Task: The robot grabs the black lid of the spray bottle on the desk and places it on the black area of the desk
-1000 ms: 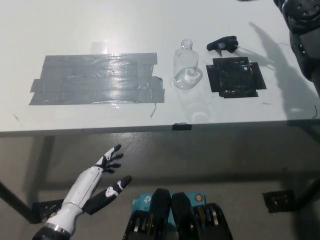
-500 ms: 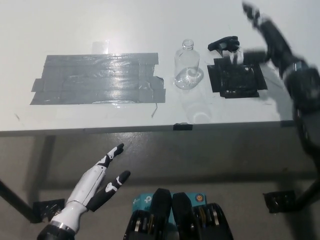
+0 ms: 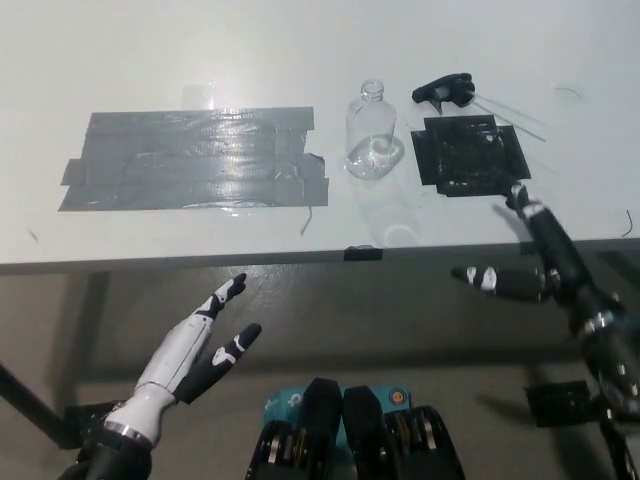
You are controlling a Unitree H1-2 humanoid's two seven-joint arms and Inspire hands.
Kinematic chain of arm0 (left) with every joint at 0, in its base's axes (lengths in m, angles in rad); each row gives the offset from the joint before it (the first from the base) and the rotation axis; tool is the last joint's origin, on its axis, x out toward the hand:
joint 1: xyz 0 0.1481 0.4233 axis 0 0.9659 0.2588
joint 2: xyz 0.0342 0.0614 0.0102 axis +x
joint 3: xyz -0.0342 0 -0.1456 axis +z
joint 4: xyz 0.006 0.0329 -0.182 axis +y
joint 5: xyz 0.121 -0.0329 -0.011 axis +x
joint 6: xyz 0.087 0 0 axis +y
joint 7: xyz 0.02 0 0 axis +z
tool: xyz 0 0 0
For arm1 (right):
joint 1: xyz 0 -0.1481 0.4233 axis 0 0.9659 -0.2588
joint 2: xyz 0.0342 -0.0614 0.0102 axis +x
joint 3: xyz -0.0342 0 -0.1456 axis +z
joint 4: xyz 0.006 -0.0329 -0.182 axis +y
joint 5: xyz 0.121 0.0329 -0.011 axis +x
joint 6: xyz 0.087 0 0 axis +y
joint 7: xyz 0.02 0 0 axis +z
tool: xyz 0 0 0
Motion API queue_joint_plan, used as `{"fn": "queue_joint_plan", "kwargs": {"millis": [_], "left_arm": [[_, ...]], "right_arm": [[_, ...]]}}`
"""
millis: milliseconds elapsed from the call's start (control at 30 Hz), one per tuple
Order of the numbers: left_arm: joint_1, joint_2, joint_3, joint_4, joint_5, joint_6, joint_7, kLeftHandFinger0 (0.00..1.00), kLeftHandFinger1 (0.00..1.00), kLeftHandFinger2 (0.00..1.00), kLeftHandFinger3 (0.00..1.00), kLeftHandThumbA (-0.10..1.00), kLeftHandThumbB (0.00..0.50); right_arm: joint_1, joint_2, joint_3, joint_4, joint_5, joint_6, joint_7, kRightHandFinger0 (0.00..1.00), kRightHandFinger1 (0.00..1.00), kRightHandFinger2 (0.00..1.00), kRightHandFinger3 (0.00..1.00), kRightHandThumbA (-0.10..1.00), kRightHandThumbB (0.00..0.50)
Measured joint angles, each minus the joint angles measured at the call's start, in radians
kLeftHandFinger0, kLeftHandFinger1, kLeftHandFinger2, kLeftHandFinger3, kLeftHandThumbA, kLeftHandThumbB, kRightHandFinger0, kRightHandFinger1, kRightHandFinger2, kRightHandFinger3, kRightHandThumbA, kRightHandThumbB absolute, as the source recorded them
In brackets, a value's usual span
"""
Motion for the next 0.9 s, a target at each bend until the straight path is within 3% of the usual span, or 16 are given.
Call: {"fn": "queue_joint_plan", "kwargs": {"millis": [133,200,900], "left_arm": [[-0.008,-0.004,0.027,0.003,-0.029,-0.004,0.001,1.0,1.0,1.0,1.0,0.97,0.174],[-0.008,-0.006,0.049,0.002,-0.047,-0.007,0.002,1.0,1.0,1.0,1.0,0.97,0.183],[0.129,-0.014,0.075,-0.041,-0.087,-0.026,0.007,1.0,1.0,1.0,1.0,0.92,0.172]], "right_arm": [[0.089,0.026,0.002,-0.157,0.022,-0.02,0.001,1.0,1.0,1.0,1.0,0.91,0.22],[0.113,0.036,0.011,-0.19,0.024,-0.044,0.001,1.0,1.0,1.0,1.0,0.89,0.246],[0.235,0.041,0.101,-0.189,-0.005,-0.072,0.024,1.0,1.0,1.0,1.0,0.84,0.293]]}}
